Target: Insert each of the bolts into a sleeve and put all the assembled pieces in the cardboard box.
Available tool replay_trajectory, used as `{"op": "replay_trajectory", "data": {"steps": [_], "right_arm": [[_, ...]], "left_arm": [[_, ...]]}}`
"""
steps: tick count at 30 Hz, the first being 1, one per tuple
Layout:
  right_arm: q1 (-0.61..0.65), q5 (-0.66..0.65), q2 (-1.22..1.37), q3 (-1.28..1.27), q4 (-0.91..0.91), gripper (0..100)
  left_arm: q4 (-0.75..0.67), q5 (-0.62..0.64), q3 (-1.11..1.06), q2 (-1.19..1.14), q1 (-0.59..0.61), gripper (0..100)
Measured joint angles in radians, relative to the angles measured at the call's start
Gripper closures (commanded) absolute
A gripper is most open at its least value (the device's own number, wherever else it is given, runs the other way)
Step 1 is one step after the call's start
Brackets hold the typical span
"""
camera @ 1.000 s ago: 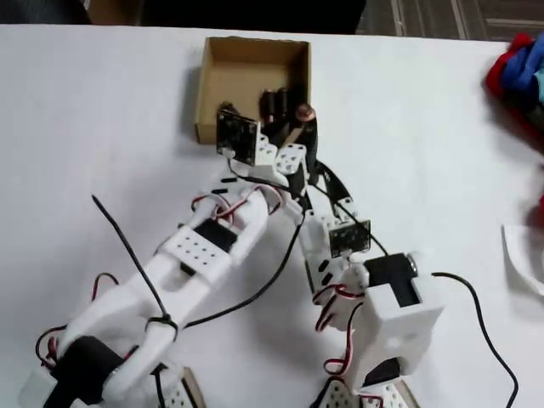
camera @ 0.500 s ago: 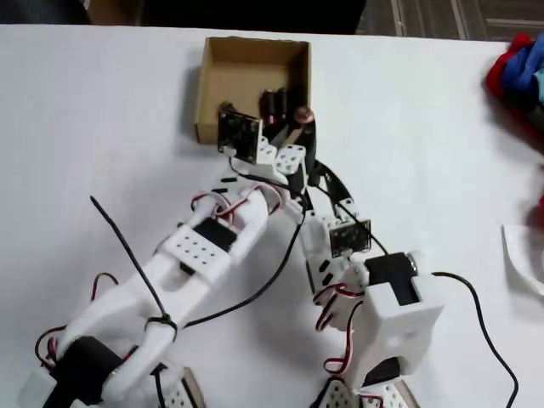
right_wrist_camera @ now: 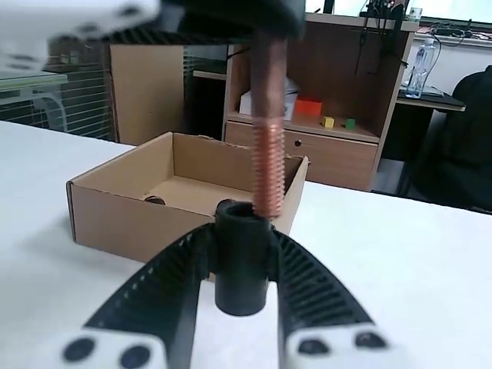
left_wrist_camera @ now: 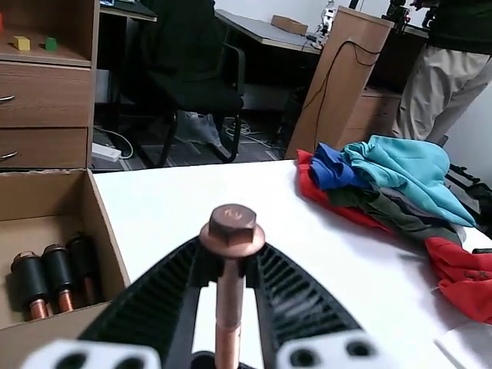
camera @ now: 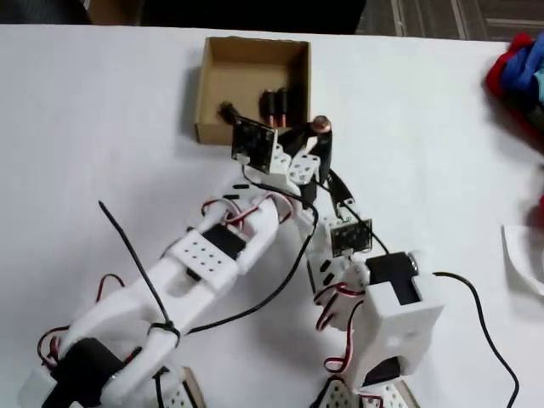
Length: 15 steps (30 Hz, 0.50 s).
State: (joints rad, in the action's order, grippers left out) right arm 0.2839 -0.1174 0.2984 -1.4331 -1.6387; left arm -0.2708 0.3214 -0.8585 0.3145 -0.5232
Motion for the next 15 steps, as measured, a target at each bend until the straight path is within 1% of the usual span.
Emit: {"op": "replay_trajectory", "data": {"steps": [15], "right_arm": [[-0.002, 0.000, 0.000, 0.000, 0.000, 97.4]], "left_arm": [[0.015, -0.002, 0.000, 0.000, 0.008, 97]]}}
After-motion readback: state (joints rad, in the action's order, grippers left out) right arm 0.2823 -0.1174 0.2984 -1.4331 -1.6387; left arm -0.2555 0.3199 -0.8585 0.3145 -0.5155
